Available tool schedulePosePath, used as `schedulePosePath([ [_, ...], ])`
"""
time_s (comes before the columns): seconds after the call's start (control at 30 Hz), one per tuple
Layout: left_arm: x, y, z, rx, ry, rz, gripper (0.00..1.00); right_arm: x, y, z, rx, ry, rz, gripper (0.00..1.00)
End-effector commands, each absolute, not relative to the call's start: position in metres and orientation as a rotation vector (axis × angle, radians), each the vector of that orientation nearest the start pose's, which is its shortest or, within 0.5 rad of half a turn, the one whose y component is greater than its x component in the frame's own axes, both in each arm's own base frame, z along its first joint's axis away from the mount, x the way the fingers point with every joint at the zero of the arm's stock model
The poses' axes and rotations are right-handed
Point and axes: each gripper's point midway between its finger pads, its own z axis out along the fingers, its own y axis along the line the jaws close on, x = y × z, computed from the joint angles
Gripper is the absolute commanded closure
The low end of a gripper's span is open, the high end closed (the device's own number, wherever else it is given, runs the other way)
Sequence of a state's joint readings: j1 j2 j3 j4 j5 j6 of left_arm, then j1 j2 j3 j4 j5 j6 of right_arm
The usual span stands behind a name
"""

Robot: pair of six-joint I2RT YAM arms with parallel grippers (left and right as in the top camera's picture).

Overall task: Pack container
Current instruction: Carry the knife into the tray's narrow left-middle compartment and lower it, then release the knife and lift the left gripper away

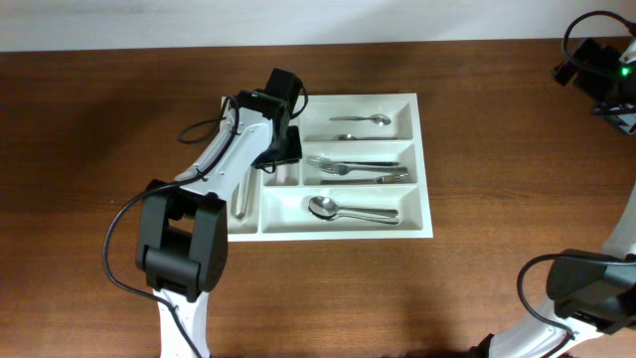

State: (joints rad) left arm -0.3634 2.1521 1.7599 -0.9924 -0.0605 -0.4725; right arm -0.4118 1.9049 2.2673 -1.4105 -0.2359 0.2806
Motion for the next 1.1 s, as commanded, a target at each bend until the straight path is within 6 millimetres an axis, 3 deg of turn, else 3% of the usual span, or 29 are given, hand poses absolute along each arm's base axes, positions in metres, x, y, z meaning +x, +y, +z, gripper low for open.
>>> schedulePosePath([
  [0.0,0.45,-0.155,0.079,-0.117,2.889,-0.042,0.36,0.413,-0.142,0.295,0.814,2.468,0.246,0.01],
  [0.07,0.456,-0.157,0.101,-0.107,2.863,-0.056,0.31,0.413,-0.142,0.295,0.814,2.468,0.246,0.01],
  [0.2,0.462,-0.158,0.154,-0.071,2.806,-0.065,0.31,0.413,-0.142,0.295,0.814,2.468,0.246,0.01],
  [0.3,0.461,-0.143,0.202,-0.052,2.748,0.001,0.3,0.413,-0.142,0.295,0.814,2.468,0.246,0.01],
  [0.43,0.451,-0.091,0.265,-0.142,2.636,0.245,0.16,0.413,-0.142,0.295,0.814,2.468,0.246,0.01],
  [0.5,0.444,-0.06,0.287,-0.202,2.586,0.365,0.04,0.413,-0.142,0.295,0.814,2.468,0.246,0.01],
  [0.57,0.435,-0.028,0.303,-0.274,2.559,0.46,0.0,0.413,-0.142,0.295,0.814,2.468,0.246,0.01],
  [0.73,0.419,0.045,0.301,-0.477,2.597,0.535,0.01,0.413,-0.142,0.295,0.814,2.468,0.246,0.01],
  [0.93,0.406,0.123,0.285,-0.721,2.636,0.452,0.0,0.413,-0.142,0.295,0.814,2.468,0.246,0.01],
  [1.07,0.4,0.163,0.281,-0.87,2.597,0.385,0.01,0.413,-0.142,0.295,0.814,2.468,0.246,0.01],
])
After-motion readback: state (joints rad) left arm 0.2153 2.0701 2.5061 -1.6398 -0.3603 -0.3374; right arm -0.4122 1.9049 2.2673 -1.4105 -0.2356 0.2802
